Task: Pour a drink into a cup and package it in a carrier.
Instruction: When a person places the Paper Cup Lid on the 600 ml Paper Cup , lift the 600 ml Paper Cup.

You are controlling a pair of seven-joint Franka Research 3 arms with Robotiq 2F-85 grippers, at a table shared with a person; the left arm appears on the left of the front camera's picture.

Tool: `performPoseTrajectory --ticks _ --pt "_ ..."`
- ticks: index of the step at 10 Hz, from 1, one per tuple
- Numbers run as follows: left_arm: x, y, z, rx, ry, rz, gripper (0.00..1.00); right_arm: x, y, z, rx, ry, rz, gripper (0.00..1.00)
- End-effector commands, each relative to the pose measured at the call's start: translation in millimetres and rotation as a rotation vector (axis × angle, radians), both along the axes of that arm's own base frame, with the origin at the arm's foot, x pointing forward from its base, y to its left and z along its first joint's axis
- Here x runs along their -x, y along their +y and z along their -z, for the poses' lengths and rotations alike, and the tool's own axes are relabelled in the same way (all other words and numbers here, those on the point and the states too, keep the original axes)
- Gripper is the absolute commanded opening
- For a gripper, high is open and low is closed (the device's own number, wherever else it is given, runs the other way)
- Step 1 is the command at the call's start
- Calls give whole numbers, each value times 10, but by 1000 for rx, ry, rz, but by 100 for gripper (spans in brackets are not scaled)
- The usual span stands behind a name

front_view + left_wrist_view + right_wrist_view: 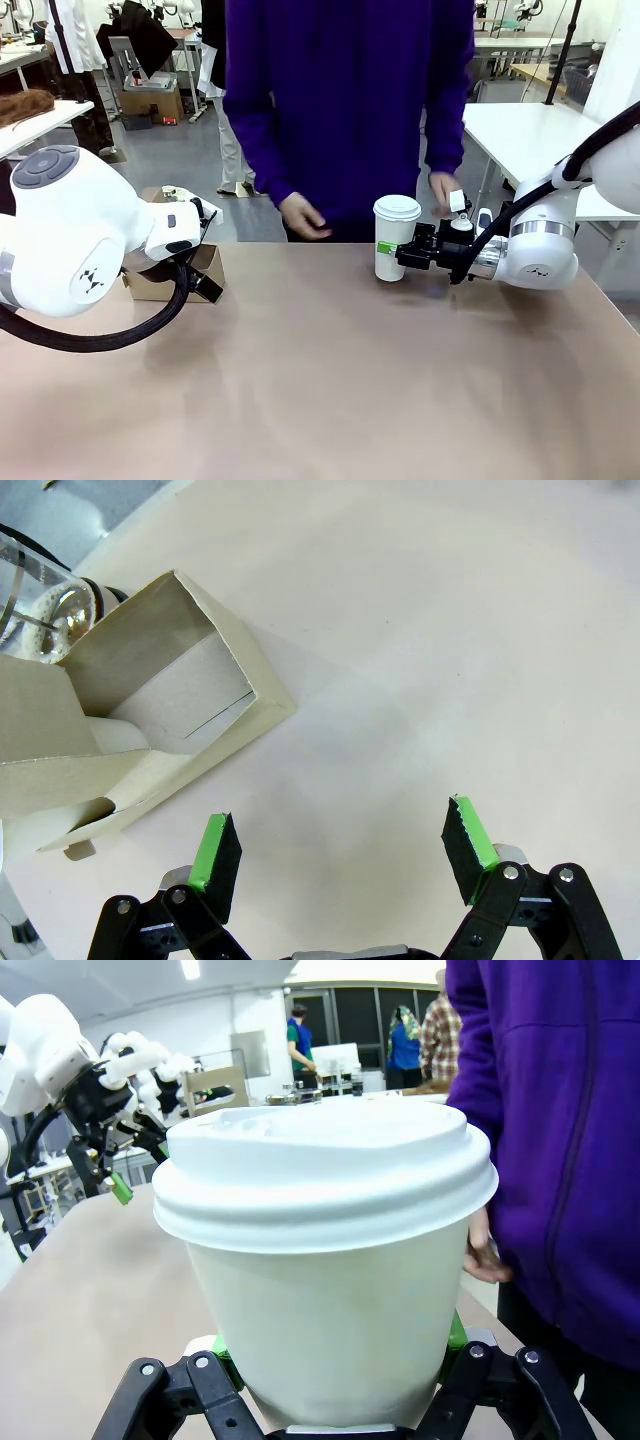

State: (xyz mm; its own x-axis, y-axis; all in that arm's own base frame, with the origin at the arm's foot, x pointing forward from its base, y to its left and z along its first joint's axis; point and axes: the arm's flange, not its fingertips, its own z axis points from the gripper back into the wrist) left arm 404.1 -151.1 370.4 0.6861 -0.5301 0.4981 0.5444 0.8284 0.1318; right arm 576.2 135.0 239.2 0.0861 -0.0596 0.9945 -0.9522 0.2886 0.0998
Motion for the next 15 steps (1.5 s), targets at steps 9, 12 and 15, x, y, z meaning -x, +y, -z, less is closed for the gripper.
performPoseTrajectory --ticks 9,12,15 --pt "3 0 -3 1 0 0 100 -3 27 -36 2 -6 -4 81" --pt "3 0 -3 1 0 0 100 96 46 -473 14 2 -10 81" --pt "3 0 -3 1 0 0 100 322 113 -1328 53 -41 -40 81"
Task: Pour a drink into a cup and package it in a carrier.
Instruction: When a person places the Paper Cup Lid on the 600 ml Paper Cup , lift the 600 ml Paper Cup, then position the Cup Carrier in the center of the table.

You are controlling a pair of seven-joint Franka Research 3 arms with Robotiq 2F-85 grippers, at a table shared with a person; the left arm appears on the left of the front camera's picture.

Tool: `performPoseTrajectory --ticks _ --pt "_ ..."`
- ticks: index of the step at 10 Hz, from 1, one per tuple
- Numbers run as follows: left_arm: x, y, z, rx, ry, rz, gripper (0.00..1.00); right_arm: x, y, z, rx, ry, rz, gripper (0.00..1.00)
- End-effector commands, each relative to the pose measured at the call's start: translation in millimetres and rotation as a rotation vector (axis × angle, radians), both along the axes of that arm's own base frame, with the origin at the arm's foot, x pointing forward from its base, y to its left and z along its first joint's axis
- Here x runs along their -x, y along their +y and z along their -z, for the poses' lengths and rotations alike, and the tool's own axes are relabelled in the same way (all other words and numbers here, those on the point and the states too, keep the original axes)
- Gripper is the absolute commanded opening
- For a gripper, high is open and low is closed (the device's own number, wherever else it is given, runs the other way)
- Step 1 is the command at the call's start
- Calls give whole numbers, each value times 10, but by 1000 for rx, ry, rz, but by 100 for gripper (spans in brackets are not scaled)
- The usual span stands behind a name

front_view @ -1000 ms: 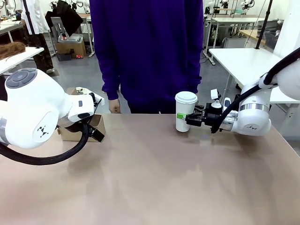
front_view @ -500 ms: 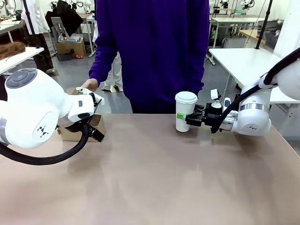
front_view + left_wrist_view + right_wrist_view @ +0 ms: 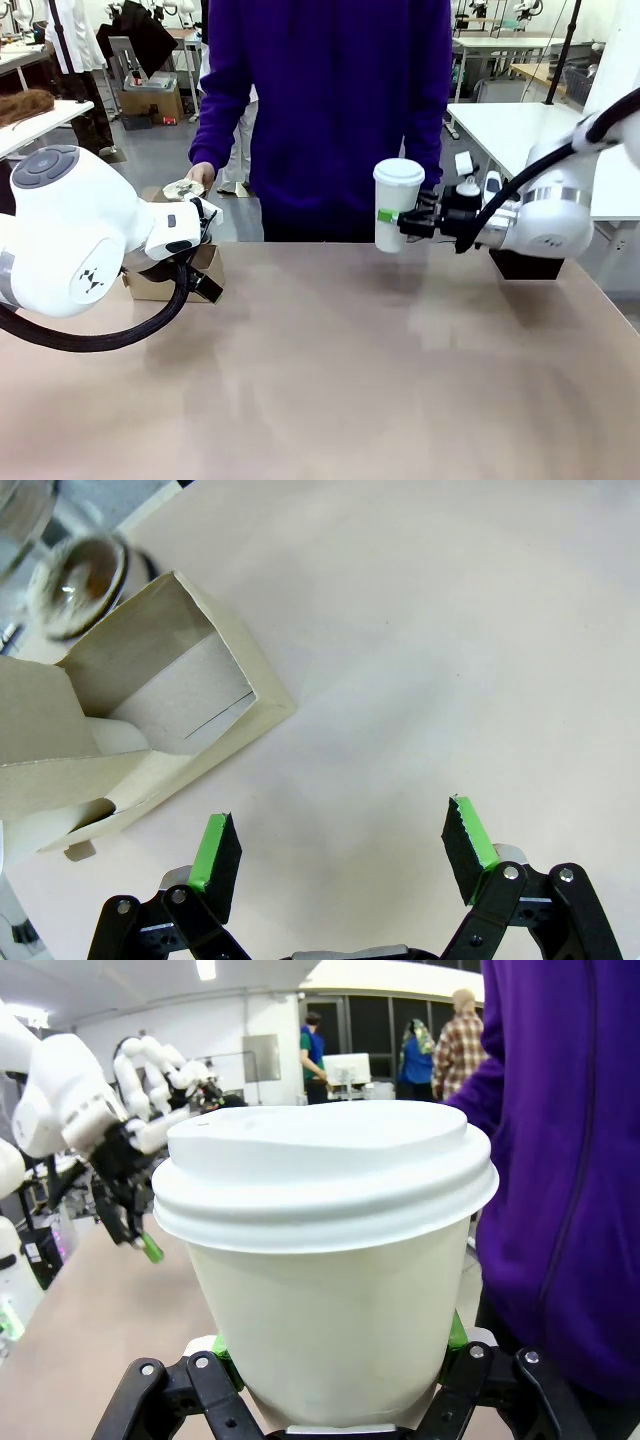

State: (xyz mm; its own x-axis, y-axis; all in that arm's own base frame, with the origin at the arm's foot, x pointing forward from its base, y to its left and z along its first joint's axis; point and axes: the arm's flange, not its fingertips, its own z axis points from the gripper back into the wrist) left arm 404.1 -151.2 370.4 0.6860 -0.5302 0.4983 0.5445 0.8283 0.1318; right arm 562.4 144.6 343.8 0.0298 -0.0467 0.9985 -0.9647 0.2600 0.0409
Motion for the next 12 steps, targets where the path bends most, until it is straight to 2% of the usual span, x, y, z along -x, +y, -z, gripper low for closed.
performPoseTrajectory --ticks 1,3,5,7,8,9,12 --pt "3 1 -2 1 0 0 100 300 27 -586 41 11 -31 81" --pt "3 1 -2 1 0 0 100 598 44 -1159 33 47 -96 81" --pt "3 1 -2 1 0 0 100 756 2 -1456 29 74 -100 81" --pt "3 1 -2 1 0 0 100 835 -33 -1572 12 77 -94 81" --pt "3 1 -2 1 0 0 100 806 -130 -1558 -14 84 -110 81" --pt "3 1 -2 1 0 0 100 813 7 -1576 19 51 -95 81" --pt "3 1 -2 1 0 0 100 813 7 -1576 19 51 -95 81"
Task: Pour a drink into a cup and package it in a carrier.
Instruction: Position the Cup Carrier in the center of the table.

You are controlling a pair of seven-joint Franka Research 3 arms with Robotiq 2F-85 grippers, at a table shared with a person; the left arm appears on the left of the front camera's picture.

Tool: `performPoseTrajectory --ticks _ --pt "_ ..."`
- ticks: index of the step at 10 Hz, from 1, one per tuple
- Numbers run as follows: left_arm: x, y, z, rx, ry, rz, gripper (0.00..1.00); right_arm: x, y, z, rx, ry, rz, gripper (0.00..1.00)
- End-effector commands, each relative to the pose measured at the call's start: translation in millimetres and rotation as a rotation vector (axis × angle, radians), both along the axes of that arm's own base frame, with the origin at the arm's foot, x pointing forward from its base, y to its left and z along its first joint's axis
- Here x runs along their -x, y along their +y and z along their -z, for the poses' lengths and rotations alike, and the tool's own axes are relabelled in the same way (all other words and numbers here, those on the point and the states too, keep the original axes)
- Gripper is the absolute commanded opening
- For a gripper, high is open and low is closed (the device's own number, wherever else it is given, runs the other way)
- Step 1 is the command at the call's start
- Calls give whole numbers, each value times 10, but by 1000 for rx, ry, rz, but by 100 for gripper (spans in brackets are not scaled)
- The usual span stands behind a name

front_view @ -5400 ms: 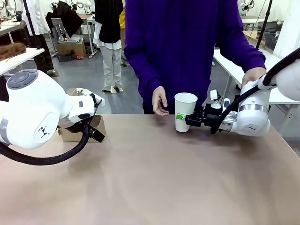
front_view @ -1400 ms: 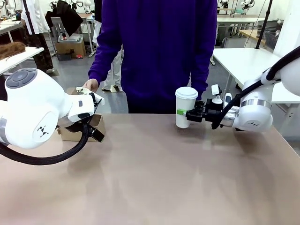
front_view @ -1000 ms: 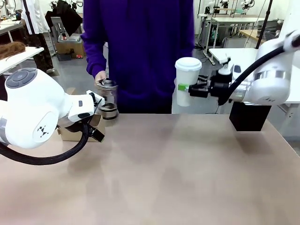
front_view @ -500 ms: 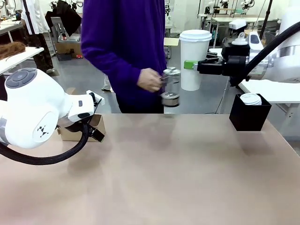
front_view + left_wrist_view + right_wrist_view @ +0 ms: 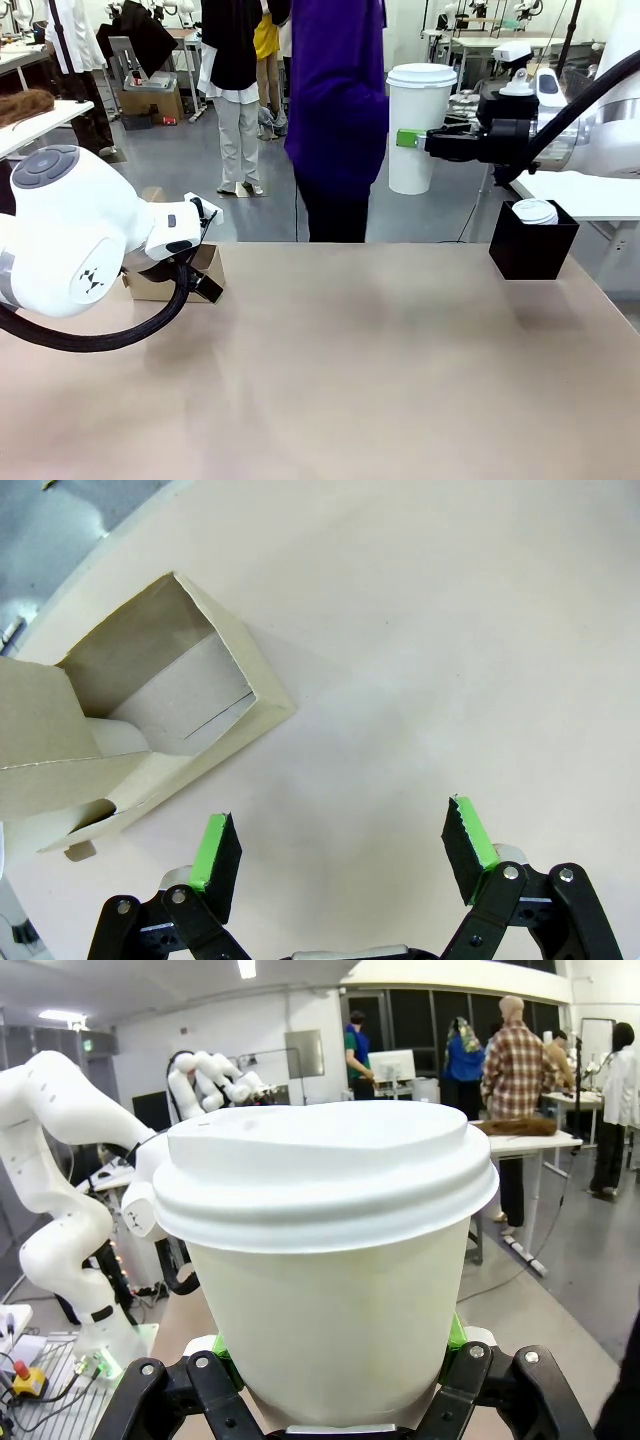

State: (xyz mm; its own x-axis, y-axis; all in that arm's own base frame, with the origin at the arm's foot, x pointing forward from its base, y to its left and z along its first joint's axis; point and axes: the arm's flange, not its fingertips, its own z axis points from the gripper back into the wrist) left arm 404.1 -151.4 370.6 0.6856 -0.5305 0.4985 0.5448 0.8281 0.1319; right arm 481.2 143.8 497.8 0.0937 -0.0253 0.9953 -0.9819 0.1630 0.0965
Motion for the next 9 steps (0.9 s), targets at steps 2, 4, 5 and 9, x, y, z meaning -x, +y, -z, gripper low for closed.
performPoseTrajectory --ticks 2,4,5,9 --pt "4 3 -1 1 0 0 100 0 15 -36 4 -9 6 81" --pt "4 3 -1 1 0 0 100 0 15 -36 4 -9 6 81" --pt "4 3 -1 1 0 0 100 0 15 -36 4 -9 6 81" --pt "0 0 0 0 0 0 100 0 15 -36 4 -9 6 81"
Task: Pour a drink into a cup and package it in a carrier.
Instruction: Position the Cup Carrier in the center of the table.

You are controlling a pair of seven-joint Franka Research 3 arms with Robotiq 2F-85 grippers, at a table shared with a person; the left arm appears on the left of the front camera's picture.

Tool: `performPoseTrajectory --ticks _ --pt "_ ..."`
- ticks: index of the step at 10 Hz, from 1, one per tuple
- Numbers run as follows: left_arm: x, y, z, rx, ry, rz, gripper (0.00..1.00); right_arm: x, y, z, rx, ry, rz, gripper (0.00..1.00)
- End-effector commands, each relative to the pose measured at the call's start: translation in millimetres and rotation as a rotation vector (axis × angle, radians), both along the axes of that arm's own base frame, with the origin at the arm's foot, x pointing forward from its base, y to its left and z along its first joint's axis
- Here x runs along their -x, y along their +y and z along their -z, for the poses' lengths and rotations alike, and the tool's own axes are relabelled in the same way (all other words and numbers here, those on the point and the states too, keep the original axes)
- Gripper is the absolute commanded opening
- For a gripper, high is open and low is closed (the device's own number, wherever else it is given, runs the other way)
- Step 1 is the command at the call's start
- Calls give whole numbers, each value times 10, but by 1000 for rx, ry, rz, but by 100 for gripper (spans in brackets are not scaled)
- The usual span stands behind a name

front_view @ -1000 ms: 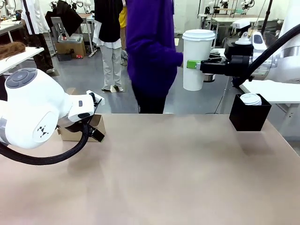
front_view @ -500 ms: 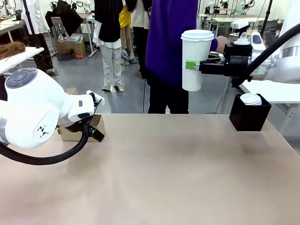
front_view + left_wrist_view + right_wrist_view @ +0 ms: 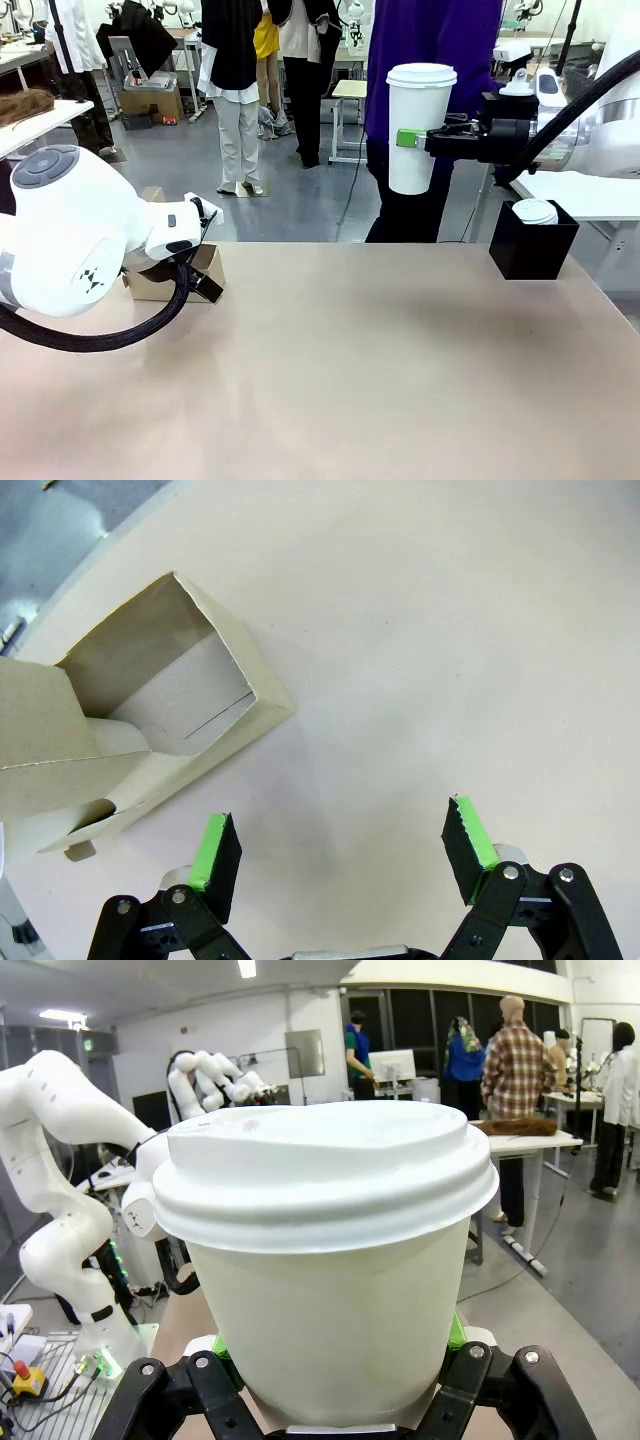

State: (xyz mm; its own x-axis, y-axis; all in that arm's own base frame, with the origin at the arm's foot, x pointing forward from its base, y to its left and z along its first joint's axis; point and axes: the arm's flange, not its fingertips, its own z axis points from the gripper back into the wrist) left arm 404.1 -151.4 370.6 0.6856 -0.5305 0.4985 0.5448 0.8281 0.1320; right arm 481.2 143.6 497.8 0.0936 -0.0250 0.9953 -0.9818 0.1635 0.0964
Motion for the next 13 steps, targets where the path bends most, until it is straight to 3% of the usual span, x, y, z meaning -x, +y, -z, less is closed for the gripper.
performPoseTrajectory --ticks 1,6,8,13 --pt "18 19 -139 -10 6 -18 100 1 16 -37 4 -9 5 81" --pt "174 14 -1214 33 -2 -211 100 1 16 -37 4 -9 5 81" --pt "-26 -11 -1576 4 62 -323 100 1 16 -37 4 -9 5 81" --pt "-748 368 -1841 41 139 -539 100 1 16 -37 4 -9 5 81"
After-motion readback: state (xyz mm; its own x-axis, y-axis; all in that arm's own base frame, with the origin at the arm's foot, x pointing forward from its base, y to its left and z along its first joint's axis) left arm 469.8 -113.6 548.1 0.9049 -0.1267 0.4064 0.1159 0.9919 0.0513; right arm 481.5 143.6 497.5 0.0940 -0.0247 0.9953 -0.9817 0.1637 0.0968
